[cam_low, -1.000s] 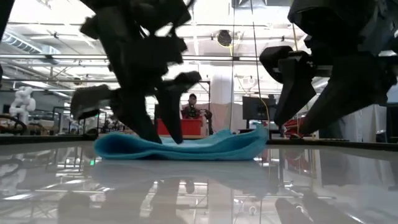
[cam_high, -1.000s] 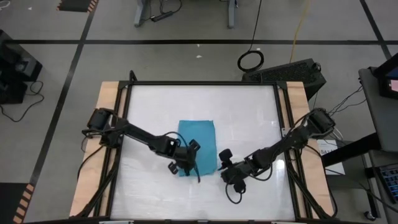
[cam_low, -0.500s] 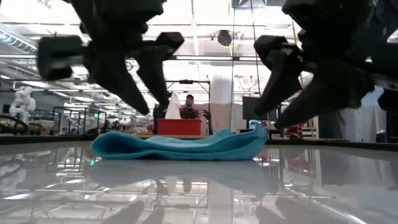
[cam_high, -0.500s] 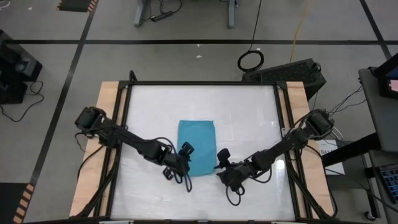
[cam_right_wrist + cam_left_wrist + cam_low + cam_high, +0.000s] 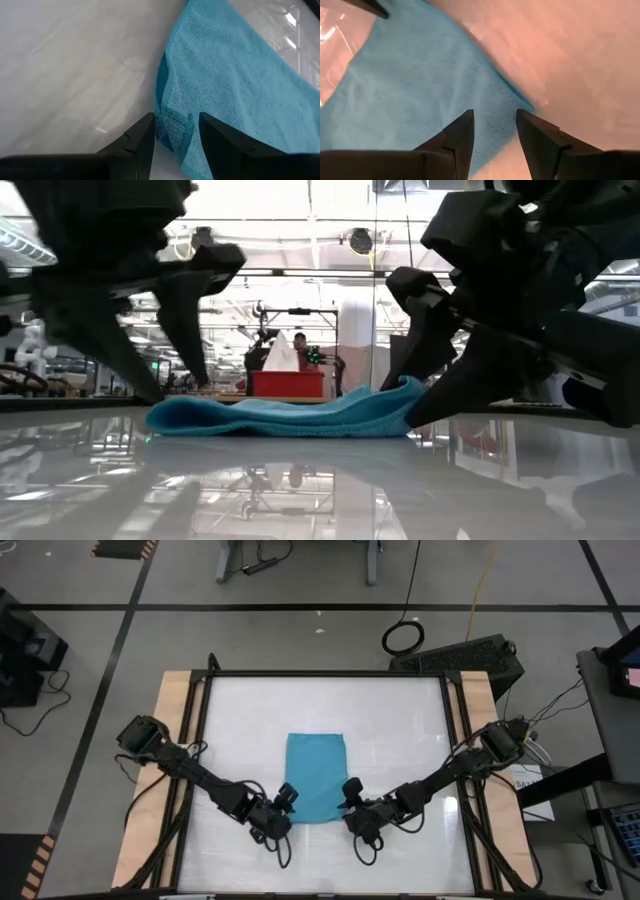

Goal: Roll towel
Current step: Roll the blue towel

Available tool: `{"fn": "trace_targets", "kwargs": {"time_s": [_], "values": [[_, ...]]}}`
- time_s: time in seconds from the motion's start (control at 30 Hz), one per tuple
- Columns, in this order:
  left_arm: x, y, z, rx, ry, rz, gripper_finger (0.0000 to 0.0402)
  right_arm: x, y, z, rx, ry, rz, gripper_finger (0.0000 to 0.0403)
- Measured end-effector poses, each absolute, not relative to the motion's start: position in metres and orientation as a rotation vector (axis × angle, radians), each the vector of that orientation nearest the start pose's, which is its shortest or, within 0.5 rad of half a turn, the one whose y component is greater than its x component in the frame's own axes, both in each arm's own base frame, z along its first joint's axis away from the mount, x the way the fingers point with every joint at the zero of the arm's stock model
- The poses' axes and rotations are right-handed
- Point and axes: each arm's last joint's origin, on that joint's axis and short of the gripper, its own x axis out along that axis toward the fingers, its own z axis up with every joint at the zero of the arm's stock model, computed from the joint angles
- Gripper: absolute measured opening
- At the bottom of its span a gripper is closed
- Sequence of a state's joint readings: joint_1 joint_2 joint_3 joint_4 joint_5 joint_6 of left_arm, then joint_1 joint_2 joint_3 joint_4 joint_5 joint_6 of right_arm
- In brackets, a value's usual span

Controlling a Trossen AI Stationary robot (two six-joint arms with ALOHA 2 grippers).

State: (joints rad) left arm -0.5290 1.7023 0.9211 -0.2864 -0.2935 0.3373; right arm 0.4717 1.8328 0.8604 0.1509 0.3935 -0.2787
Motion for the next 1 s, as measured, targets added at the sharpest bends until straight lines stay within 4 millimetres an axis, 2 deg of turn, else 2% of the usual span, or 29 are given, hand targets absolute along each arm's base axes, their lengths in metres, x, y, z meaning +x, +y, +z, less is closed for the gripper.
{"fn": "trace_targets", "kwargs": {"time_s": [0.37,0.53,0.77,1.0], "values": [[0.27,-0.16,0.133,0.725,0.896,-0.398,0.0155,0.308,0.144,0.119,-0.555,0.748,0.189,0.0132],[0.271,-0.163,0.122,0.739,0.918,-0.392,0.0154,0.308,0.143,0.118,-0.5,0.764,0.173,0.0095],[0.272,-0.163,0.119,0.722,0.934,-0.384,0.0154,0.308,0.143,0.118,-0.417,0.769,0.163,0.0012],[0.267,-0.166,0.117,0.7,0.965,-0.381,0.0154,0.311,0.139,0.119,-0.26,0.777,0.109,0.0003]]}}
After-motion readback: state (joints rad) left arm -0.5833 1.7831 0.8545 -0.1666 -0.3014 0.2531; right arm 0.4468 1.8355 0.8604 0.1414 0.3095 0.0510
